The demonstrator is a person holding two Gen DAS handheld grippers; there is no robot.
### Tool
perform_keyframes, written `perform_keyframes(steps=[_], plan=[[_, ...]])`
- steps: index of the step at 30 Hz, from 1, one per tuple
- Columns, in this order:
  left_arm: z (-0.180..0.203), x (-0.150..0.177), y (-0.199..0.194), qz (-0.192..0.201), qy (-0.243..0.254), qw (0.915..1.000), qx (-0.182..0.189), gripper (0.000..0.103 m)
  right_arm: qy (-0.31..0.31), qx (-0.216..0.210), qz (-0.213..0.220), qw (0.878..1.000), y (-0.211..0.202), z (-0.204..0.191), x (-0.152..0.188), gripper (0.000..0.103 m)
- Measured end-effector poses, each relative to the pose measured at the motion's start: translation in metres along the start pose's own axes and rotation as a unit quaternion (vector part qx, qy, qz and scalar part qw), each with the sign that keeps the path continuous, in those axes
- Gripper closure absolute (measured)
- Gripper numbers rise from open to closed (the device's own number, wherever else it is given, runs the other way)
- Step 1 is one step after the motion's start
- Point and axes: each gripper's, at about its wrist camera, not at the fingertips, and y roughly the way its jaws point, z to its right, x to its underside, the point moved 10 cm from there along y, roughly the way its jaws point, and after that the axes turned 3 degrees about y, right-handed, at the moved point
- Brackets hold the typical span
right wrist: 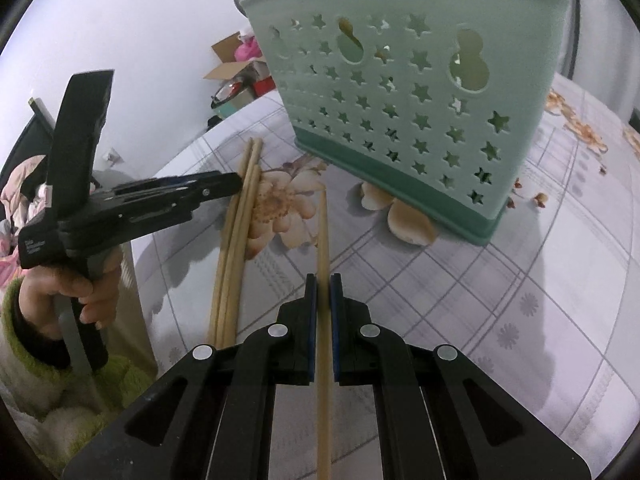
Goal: Organize utensils
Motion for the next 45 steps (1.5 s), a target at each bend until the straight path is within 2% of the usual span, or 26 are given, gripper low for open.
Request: perform_keyframes(steps=[5,7,14,18,25,32,37,39,40,43,45], plan=[[-0.007,-0.011,0.008,0.000,0.016,0.9998,-0.014,0.078,0.003,-0.002,0.001,1.000,0.006,-0.003,-0.007,0.098],[-0.011,-0.014,0.010,-0.001,0.020,0.9995,-0.024,0.085,0.004,-0.003,0.002,1.000,0.005,-0.005,-0.008,0.098],[-0.021,-0.019,0.014,0.010,0.025,0.9986,-0.045,0.094,0.002,-0.004,0.003,1.000,0.005,-0.007,-0.012,0.098],[-0.029,-0.022,0.008,0.028,-0.038,0.9988,0.008,0.098,0.000,-0.003,0.010,1.000,-0.005,-0.005,-0.010,0.098],[-0.033,-0.031,-0.034,0.087,-0.070,0.9923,0.054,0.098,0.000,-0.003,0.019,1.000,-0.012,-0.005,-0.015,0.098],[-0.026,-0.046,-0.118,0.185,-0.068,0.9744,0.108,0.098,0.000,-0.004,0.029,1.000,-0.020,-0.003,-0.015,0.098],[-0.008,-0.074,-0.185,0.270,-0.048,0.9506,0.145,0.099,0.003,-0.003,0.035,0.999,-0.025,-0.001,-0.015,0.098],[0.001,-0.088,-0.205,0.292,-0.042,0.9418,0.161,0.099,0.006,-0.002,0.038,0.999,-0.028,0.002,-0.014,0.098],[0.005,-0.093,-0.214,0.301,-0.041,0.9372,0.171,0.103,0.007,-0.001,0.039,0.999,-0.031,0.003,-0.013,0.098],[0.023,-0.119,-0.240,0.330,-0.027,0.9192,0.213,0.103,0.010,0.001,0.042,0.999,-0.033,0.005,-0.013,0.098],[0.033,-0.136,-0.249,0.343,-0.015,0.9126,0.223,0.103,0.013,0.002,0.045,0.999,-0.037,0.010,-0.013,0.098]])
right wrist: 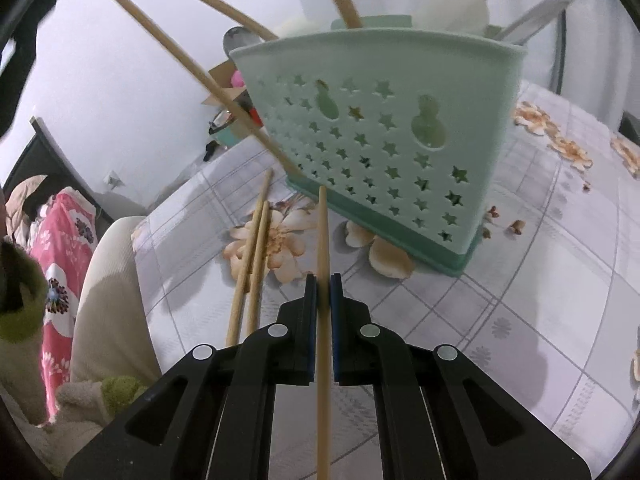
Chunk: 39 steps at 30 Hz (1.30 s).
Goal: Organize utensils
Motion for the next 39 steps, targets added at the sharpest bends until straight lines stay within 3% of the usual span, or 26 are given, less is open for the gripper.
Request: perform_keyframes(steps=[4,8,13,17,20,25,27,32,39], plan=[[0.013,-0.013,0.019,0.003,0.004,0.9998,0.019,0.103,0.007,0.000,0.008,1.000,-0.004,0.002,-0.002,0.098],[0.003,0.002,0.028,-0.020,-0.010,0.9997,0.011,0.103,0.013,-0.004,0.010,1.000,-0.007,0.004,-0.001,0.098],[-0.039,0.043,0.030,-0.075,-0.039,0.9958,-0.036,0.103,0.010,-0.011,0.002,1.000,-0.003,0.006,0.001,0.098],[-0.075,0.079,0.023,-0.120,-0.053,0.9879,-0.083,0.103,0.010,-0.015,-0.002,1.000,0.004,0.005,-0.002,0.098],[-0.109,0.111,0.022,-0.158,-0.106,0.9760,-0.106,0.102,0.011,-0.017,-0.006,1.000,0.009,0.008,-0.003,0.098],[-0.161,0.154,0.047,-0.208,-0.215,0.9456,-0.129,0.077,0.013,-0.020,-0.012,1.000,0.017,0.008,-0.001,0.098],[-0.177,0.168,0.063,-0.229,-0.234,0.9318,-0.156,0.075,0.014,-0.020,-0.014,1.000,0.019,0.007,0.001,0.098],[-0.204,0.190,0.099,-0.270,-0.182,0.9137,-0.244,0.075,0.018,-0.017,-0.013,1.000,0.020,0.008,0.004,0.098],[-0.210,0.203,0.125,-0.308,-0.096,0.8902,-0.322,0.074,0.026,-0.014,-0.015,0.999,0.021,0.012,0.005,0.098]])
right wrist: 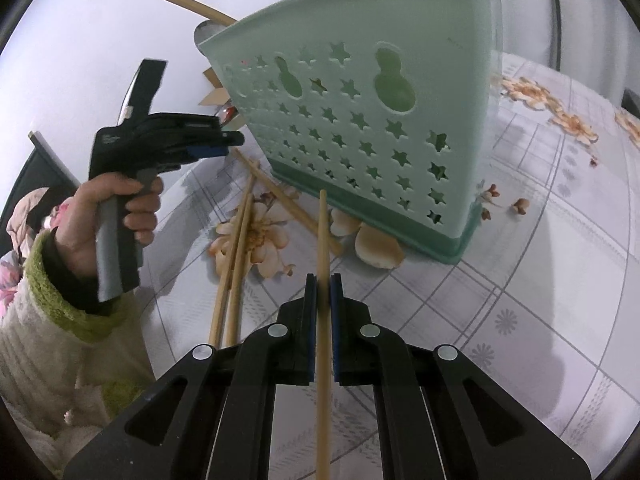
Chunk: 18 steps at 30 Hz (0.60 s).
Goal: Organize utensils
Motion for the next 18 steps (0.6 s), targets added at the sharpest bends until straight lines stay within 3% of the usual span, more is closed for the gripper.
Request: perform_keyframes(steps=[3,4,7,9,14,18], plan=[[0.003,-0.001,0.005,0.013,0.020,0.9991,-0.034,0.075,0.001,-0.001,-0.001,1.000,0.001,-0.001,0.000,0.098],[0.004,0.000,0.004,0.020,0.019,0.9988,-0.041,0.080,0.001,-0.002,0.000,1.000,0.001,-0.001,0.000,0.098],[0.008,0.002,0.004,0.032,0.003,0.9989,-0.034,0.097,0.000,-0.003,0.002,1.000,0.000,-0.002,-0.001,0.098],[0.008,0.002,0.004,0.042,-0.015,0.9988,-0.022,0.098,0.000,-0.002,0.003,1.000,-0.001,-0.001,-0.002,0.098],[0.002,0.000,-0.007,0.065,-0.094,0.9914,0.063,0.098,0.003,0.003,0.006,1.000,-0.006,0.006,-0.005,0.098],[-0.003,-0.003,-0.027,0.086,-0.153,0.9734,0.148,0.098,0.006,0.000,0.008,1.000,-0.008,0.008,-0.006,0.098]])
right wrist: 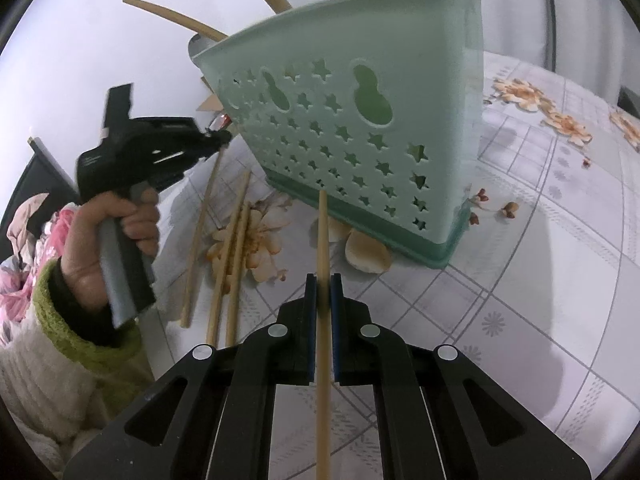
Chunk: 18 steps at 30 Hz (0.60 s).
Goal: Organize utensils
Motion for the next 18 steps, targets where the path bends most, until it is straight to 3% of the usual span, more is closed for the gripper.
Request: perform_keyframes(steps=[4,9,13,18], plan=[[0.014,-0.012,-0.034,0.031,-0.019,0.9971,0.067,0.098,-0.004,0.000,0.003,1.000,-0.003,-0.001,-0.003,0.098],[0.042,-0.033,-0.097,0.086,0.000,0.9883,0.126,0.098,-0.008,0.000,0.006,1.000,-0.007,-0.003,-0.003,0.098],[0.080,-0.056,-0.161,0.147,0.050,0.9745,0.161,0.098,-0.009,0.002,0.006,1.000,-0.006,-0.005,-0.006,0.098],[0.128,-0.089,-0.232,0.216,0.093,0.9476,0.216,0.098,-0.012,0.004,0.007,1.000,-0.007,-0.009,-0.008,0.098]])
